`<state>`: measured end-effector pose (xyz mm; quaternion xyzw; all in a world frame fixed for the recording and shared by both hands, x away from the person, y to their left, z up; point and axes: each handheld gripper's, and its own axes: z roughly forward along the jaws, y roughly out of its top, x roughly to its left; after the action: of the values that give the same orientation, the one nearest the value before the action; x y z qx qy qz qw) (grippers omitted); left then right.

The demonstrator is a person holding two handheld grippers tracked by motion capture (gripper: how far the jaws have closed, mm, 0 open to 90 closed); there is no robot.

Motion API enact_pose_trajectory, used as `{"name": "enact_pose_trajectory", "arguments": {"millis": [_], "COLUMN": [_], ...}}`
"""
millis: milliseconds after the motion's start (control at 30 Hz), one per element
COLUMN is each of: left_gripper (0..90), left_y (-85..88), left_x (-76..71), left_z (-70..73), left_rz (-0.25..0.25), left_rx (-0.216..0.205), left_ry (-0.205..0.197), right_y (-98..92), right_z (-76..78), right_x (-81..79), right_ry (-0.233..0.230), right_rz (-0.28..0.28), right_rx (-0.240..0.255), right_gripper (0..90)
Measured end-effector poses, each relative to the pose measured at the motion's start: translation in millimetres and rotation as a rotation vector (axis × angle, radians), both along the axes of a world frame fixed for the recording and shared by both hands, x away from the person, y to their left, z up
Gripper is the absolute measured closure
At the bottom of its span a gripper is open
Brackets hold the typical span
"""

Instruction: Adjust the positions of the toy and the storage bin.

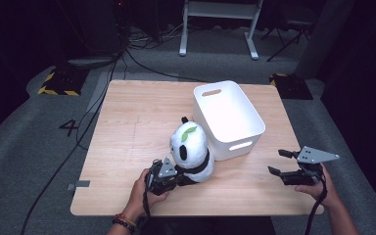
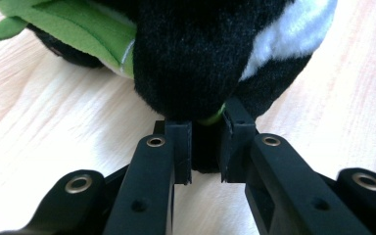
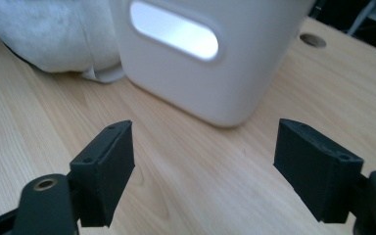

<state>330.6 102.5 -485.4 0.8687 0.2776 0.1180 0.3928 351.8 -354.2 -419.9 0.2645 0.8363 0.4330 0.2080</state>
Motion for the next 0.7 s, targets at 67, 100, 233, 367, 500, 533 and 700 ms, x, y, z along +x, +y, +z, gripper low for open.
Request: {"name": "enact_pose_trajectory", "arguments": {"millis": [67, 100, 233, 367, 500, 533, 700], "left_gripper": [78.0, 78.1, 78.5, 78.5, 78.5, 78.6, 78.8], "left_y": [2.3, 2.3, 11.3, 21.3, 32.6, 35.8, 51.2], "left_x": [0.1, 0.1, 2.9, 5.3, 7.2, 7.8, 9.3], "left_z": [-0.1, -0.1, -0.3, -0.6, -0.7, -0.9, -1.6], "left_rz": [0.014, 0.014, 0.040, 0.069, 0.101, 0.108, 0.147], "left_rx": [0.003, 0.003, -0.002, -0.001, 0.006, 0.002, 0.008], "left_ry": [0.001, 0.001, 0.006, 0.003, -0.002, 0.001, 0.012], "right_y": [8.3, 8.3, 25.7, 38.4, 49.6, 51.5, 62.2], "right_z": [8.3, 8.3, 23.1, 32.7, 37.9, 38.7, 41.7], "right_x": [3.7, 3.7, 10.3, 16.8, 24.8, 25.5, 31.1], "right_ry": [-0.016, -0.016, -0.044, -0.055, -0.062, -0.063, -0.063], "right_rz": [0.016, 0.016, 0.045, 0.056, 0.073, 0.071, 0.092], "right_rx": [-0.009, -0.009, -0.025, -0.024, -0.027, -0.028, -0.033], "right_gripper": [23.0, 23.0, 23.2, 24.1, 25.0, 25.0, 25.2]}}
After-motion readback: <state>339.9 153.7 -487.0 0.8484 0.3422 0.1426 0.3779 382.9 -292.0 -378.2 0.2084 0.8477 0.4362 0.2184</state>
